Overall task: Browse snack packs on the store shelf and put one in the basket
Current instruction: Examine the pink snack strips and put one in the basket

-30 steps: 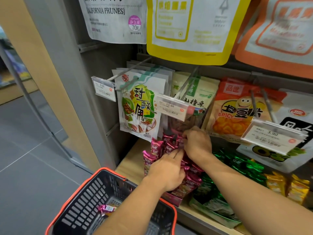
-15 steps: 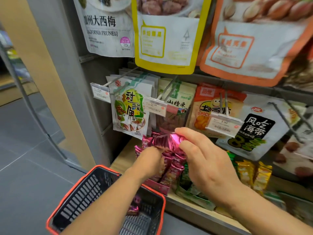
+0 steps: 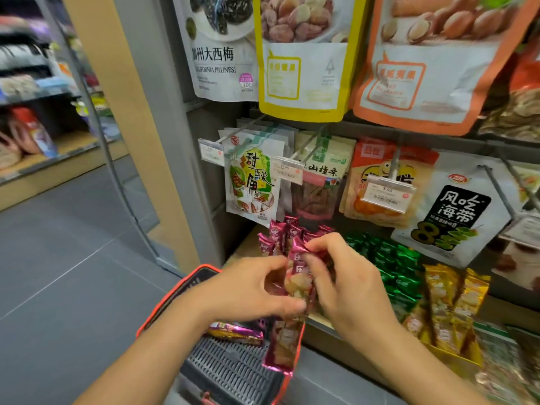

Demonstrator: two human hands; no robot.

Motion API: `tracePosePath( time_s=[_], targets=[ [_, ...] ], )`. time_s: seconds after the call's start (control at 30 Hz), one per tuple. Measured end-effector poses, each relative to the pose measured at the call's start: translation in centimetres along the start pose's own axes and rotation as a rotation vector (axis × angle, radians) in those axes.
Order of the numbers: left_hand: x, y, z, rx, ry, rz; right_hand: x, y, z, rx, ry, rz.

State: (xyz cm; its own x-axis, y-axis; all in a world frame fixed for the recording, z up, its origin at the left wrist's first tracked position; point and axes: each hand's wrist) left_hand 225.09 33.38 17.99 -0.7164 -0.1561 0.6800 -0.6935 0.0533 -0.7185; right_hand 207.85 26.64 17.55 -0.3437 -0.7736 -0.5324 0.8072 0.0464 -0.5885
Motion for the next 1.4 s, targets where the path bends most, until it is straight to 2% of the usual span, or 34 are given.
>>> tracePosePath(
  time_s=[0.07, 0.17, 0.3, 0.4, 0.6, 0.73, 0.87, 1.1, 1.2, 1.4],
  targets=[
    [0.4, 0.5, -0.7, 0.108, 0.054, -0.010, -0.5, 0.7, 0.1, -0.007, 0.089, 0.190],
    [0.3, -0.3, -1.4, 0.238, 0.036, -0.121, -0.6, 1.7, 0.7, -0.029, 0.338, 0.568],
    [0.4, -1.3, -1.5, 0.293, 0.076, -0.671, -0.3, 3.9, 0.5, -0.432, 0.431, 0.670],
    [-0.2, -2.3, -1.5, 0.298, 0.099, -0.721, -0.6, 5.2, 0.3, -0.511, 0.523, 0.830],
    [-1.5, -3.8, -1.2, 0.434, 0.025, -0.778, -0.3, 6.4, 0.9, -0.538, 0.460, 0.616],
    [-1.7, -3.8, -1.1, 0.520, -0.005, -0.900, -0.3, 7.0, 1.0, -0.518, 0.401, 0.483],
    [-1.9, -3.7, -0.7, 0.622, -0.125, -0.970, -0.3, 6.8, 0.9, -0.531, 0.349, 0.376],
    [-2.5, -4.5, -0.7, 0.690, -0.171, -1.131, -0.3, 5.8, 1.2, -0.658, 0.413, 0.562],
    [-2.6, -4.6, -0.9, 0.639, -0.117, -1.184, -0.5, 6.0, 0.8, -0.571, 0.410, 0.576],
    [-2.1, -3.4, -0.3, 0.668, -0.085, -1.062, -1.0, 6.2, 0.3, -0.453, 0.403, 0.531]
  ],
)
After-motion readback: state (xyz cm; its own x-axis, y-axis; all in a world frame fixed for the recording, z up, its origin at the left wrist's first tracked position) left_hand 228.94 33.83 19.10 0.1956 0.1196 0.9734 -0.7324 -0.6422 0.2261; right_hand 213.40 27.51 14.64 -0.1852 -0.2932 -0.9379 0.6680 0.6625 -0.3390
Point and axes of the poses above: each hand's wrist, its own z-axis towards the middle knuckle, its own y-axis out of the palm, x = y × z, and after that the axes turned 3 degrees about x, right-handed
